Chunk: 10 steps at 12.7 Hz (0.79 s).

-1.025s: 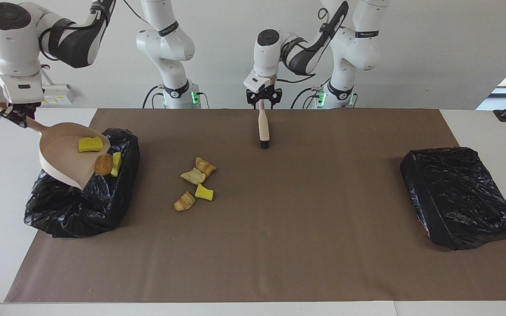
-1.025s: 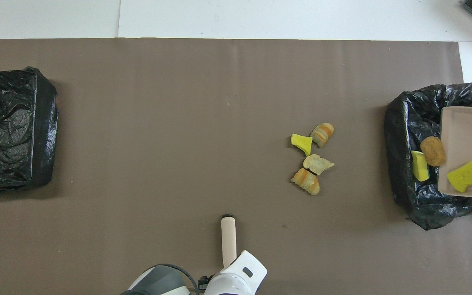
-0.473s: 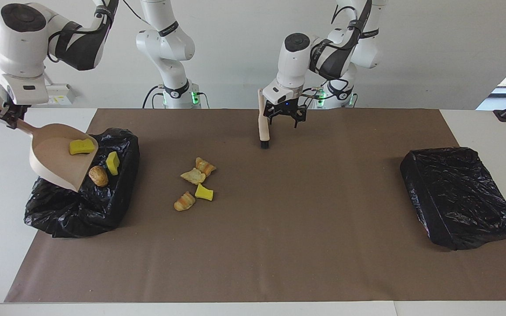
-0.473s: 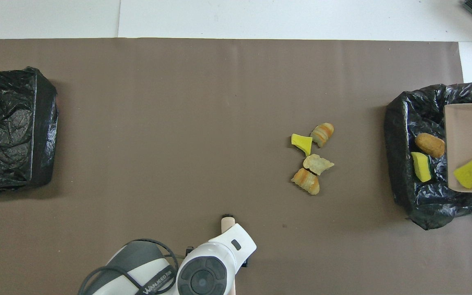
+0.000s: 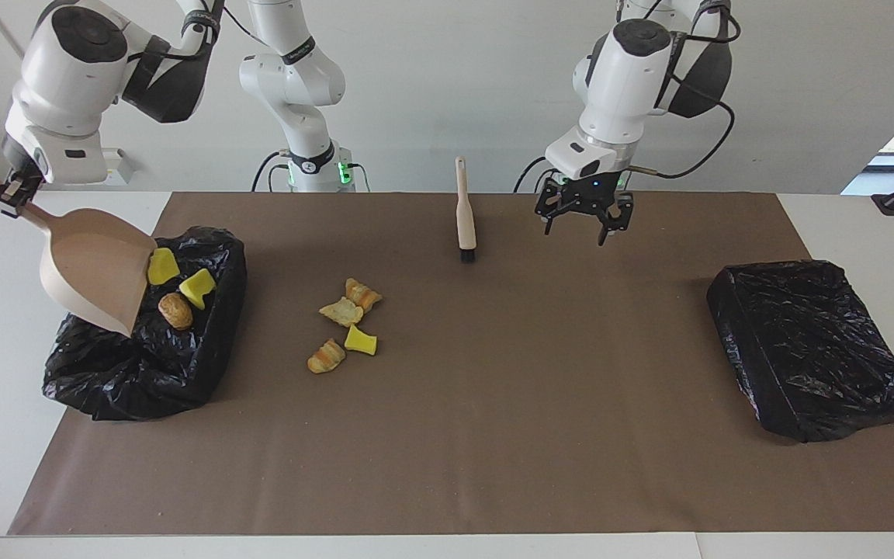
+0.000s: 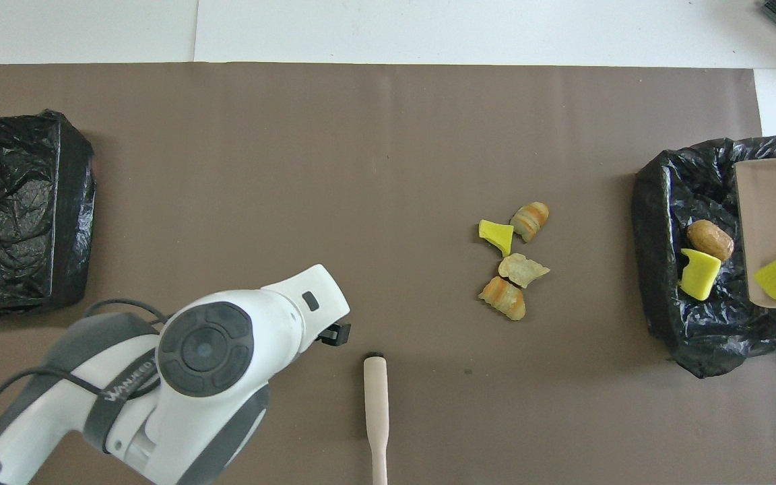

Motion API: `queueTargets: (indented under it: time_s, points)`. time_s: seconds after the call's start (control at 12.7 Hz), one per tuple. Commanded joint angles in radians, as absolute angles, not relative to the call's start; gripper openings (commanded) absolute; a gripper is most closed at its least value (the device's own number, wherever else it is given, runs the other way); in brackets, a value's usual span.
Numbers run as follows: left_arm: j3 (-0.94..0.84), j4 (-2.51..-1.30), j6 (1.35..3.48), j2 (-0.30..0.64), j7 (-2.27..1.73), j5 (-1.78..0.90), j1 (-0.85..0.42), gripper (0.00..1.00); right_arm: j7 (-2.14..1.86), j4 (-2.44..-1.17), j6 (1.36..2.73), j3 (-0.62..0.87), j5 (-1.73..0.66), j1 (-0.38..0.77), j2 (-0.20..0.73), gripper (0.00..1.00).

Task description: Sweep and dump trash in bin

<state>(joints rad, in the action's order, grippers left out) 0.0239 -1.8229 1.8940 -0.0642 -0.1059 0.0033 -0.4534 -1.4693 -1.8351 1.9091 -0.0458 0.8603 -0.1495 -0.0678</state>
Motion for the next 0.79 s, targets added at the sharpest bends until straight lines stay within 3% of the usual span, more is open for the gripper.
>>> queueTargets:
  time_s: [0.0,0.24,0.47,0.71]
  points:
    - [0.011,-1.679,1.803,-0.034,-0.055,0.021,-0.365,1.00,-1.436,-1.844,1.898,-0.037,0.925,-0.147,-0.066,0.00]
    - [0.017,-1.553,1.654,-0.035,0.030,0.021,-0.264,1.00,-1.421,-1.780,1.780,-0.023,0.905,-0.137,-0.075,0.00]
    - [0.021,-1.529,1.594,-0.035,0.127,0.018,-0.190,1.00,-1.295,-1.691,1.622,0.040,0.739,-0.137,-0.081,0.00]
    - [0.023,-1.514,1.589,-0.029,0.127,0.018,-0.183,1.00,-0.982,-1.681,1.539,0.112,0.553,-0.137,-0.104,0.00]
